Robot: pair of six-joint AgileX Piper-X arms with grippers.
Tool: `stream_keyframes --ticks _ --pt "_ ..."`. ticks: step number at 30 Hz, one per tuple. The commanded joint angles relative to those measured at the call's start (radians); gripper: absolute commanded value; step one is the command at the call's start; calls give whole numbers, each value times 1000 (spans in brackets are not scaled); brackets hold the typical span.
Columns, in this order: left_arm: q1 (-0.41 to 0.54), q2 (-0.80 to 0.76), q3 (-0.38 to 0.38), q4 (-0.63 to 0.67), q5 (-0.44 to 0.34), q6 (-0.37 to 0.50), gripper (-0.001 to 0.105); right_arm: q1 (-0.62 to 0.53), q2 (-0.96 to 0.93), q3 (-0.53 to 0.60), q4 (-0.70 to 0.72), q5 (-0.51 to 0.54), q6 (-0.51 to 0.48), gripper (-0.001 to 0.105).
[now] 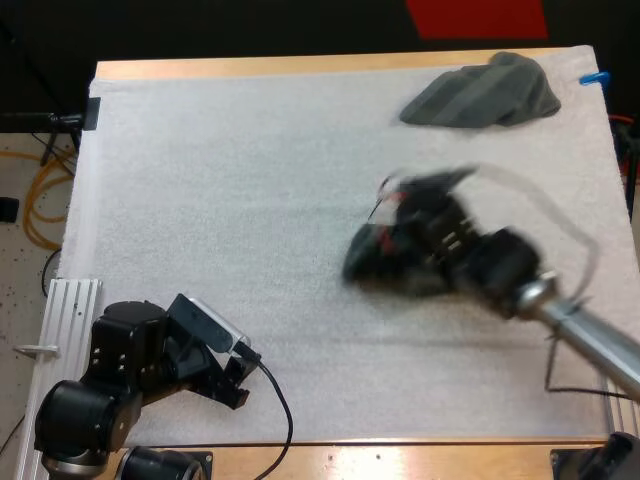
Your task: Pick towel from pile fold and stack
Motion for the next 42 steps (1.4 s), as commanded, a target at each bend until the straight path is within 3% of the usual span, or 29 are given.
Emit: stream_keyframes --ticks 1,3,9,15,17,18,23,25,27,31,36,42 --pt "-5 -5 -3 2 -18 4 72 27 1 10 -40 -68 31 0" --pt "-5 -5 -3 2 -18 4 72 99 33 24 -51 -131 31 0" --pt "-5 -5 -3 2 -35 4 72 263 46 23 -51 -171 31 0" --pt "-5 -5 -3 2 -45 4 72 353 46 23 -48 -190 31 1" --pt "-5 -5 -3 2 -47 4 72 357 46 23 -45 -217 31 5" --pt "-5 -5 -3 2 -47 4 72 358 46 23 -37 -236 31 12" --pt "-5 -5 -3 2 -47 4 72 357 29 21 39 -259 10 70" --pt "-5 -5 -3 -2 -47 4 72 357 11 21 54 -241 -21 80" --pt "-5 -5 -3 -21 -47 4 72 357 -17 21 58 -164 -58 80" --pt "-5 -5 -3 -102 -47 -37 72 303 -63 21 56 -27 -80 80" --pt "-5 7 -3 -219 -47 -65 72 111 -74 21 64 -24 -78 80" --pt "-5 110 -3 -272 -47 -65 72 -151 -68 21 65 -35 -78 80"
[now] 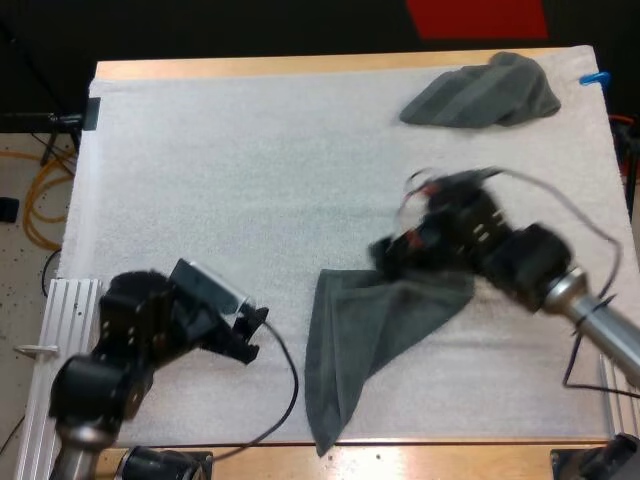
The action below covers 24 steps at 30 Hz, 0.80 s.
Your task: Pick towel from pile fold and stack
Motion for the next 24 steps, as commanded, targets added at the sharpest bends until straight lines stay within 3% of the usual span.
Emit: stream_keyframes --ticks 1,9,11,20,24 --pt "-5 26 -3 -19 -9 -12 72 -33 2 -8 4 -3 -12 80" --pt "-5 223 -3 -145 -9 -12 72 -293 92 17 48 -79 -44 80" --pt "-5 262 -3 -164 -9 -12 72 -335 126 30 48 -85 -46 75" --pt "-5 307 -3 -167 13 -12 72 -393 271 43 50 -149 -65 49" --pt "-5 307 -3 -167 13 -12 72 -393 326 43 67 -153 -92 47"
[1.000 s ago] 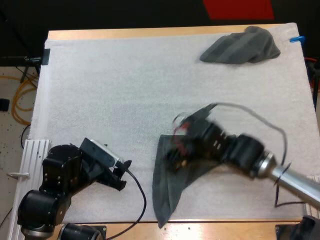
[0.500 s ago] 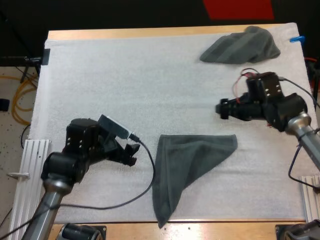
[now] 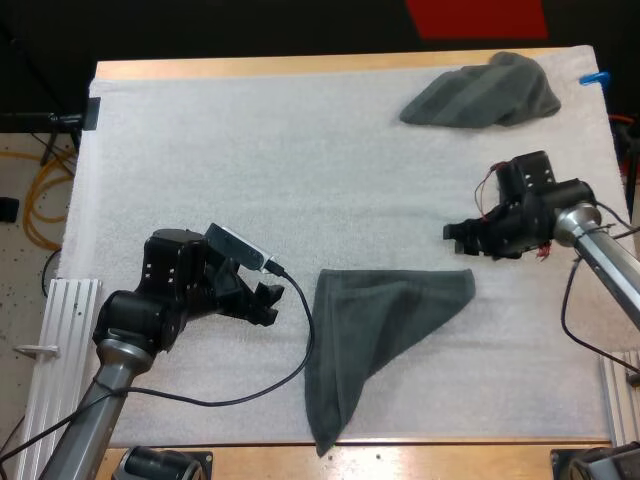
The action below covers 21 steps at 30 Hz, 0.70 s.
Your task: Pick towel from pile fold and stack
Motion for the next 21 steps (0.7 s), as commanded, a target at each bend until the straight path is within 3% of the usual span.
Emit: stream_keyframes --ticks 1,12,21 --pt "-5 -2 -3 -4 6 -11 72 -5 6 1 10 -10 -16 47" --pt "-5 -2 -3 -2 6 -11 72 -5 67 45 45 -18 -119 47" --pt "-5 -2 -3 -2 6 -29 72 -5 98 86 -3 -197 -146 46"
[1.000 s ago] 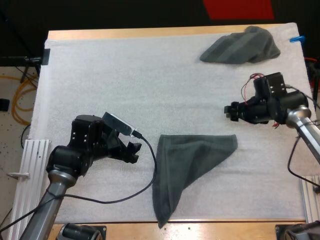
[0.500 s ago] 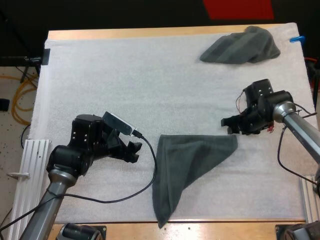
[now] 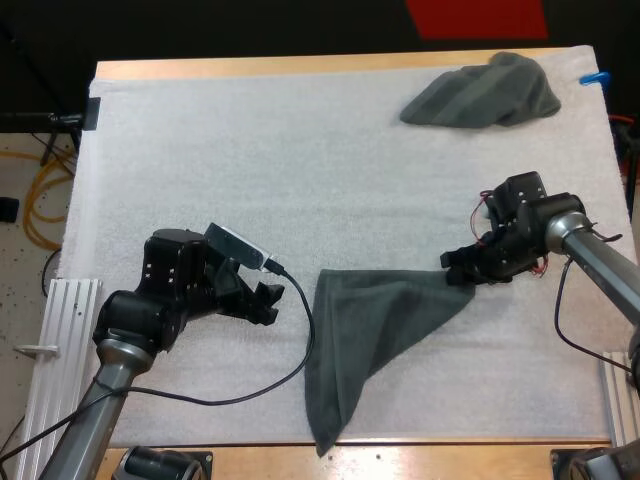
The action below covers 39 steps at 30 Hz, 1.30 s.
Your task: Pick towel from pile fold and stack
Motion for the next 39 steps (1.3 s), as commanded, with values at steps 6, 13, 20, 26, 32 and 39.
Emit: stream_keyframes --ticks 6,13,20,26,32,39 --pt "-5 -2 -3 -1 11 -15 72 1 32 19 -2 -3 -11 16" --pt "-5 2 -3 -23 117 -8 72 1 32 19 -6 92 -11 0" --pt "-22 66 -25 -90 111 -10 72 1 32 19 -6 111 -11 0" --pt "-129 248 -113 -90 55 -10 72 1 32 19 -6 111 -11 0" --pt "-196 475 -220 -90 -78 -17 72 1 32 19 -6 111 -11 0" --pt "-202 673 -337 -74 -92 -95 72 1 32 19 -6 111 -11 0"
